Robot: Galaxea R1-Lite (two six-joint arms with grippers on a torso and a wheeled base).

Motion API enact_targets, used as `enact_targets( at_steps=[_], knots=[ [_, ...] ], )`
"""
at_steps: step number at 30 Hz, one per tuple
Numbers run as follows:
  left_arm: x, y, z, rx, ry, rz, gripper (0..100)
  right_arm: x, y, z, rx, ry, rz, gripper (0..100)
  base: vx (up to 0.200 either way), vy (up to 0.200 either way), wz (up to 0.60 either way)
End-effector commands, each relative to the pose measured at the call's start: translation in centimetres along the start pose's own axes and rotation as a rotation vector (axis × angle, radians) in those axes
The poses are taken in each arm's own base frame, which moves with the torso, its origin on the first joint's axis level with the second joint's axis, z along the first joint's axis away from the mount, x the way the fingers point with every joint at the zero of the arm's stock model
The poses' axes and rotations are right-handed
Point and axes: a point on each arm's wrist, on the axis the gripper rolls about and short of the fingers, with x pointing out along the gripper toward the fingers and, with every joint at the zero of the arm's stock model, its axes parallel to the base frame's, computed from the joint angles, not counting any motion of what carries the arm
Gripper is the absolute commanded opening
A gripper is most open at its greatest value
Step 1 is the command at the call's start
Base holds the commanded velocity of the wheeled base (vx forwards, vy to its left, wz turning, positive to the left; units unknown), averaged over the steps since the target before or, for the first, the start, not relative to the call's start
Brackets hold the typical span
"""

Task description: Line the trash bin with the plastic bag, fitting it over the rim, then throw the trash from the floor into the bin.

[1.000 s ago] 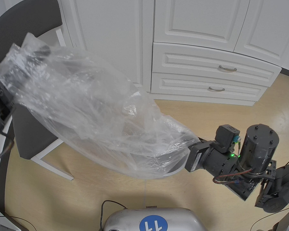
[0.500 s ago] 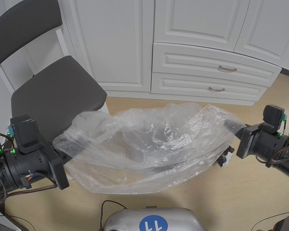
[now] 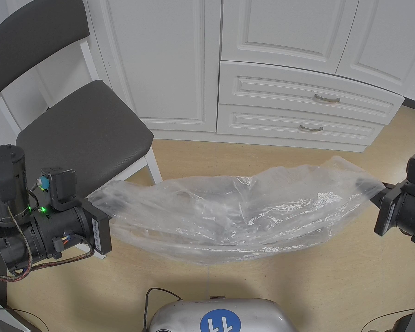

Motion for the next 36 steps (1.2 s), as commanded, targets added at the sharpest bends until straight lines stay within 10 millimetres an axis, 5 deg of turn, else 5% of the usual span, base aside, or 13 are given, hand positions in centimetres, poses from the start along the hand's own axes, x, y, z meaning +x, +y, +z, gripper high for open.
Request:
enact_targets(
  at_steps=[1,17,25,36],
  knots=[
    [0.1,0.3,0.1,-0.006,-0.001,0.016,0,-1.4,-0.8,-0.5,-0.069,0.025,-0.024,0,0.0,0.0,0.0],
    [1.3,0.0,-0.3,0.005,0.004,0.003,0,-1.1,-1.0,-2.4,-0.192,0.116,-0.033,0,0.0,0.0,0.0],
    [0.3,-2.8,-0.2,0.028,-0.071,-0.138,0,-0.7,0.1,-2.9,-0.177,0.039,0.047,0,0.0,0.0,0.0],
    [1.5,-6.5,-0.4,-0.072,-0.158,-0.312,0,-1.2,1.4,-5.2,-0.263,-0.053,0.265,0,0.0,0.0,0.0]
  ],
)
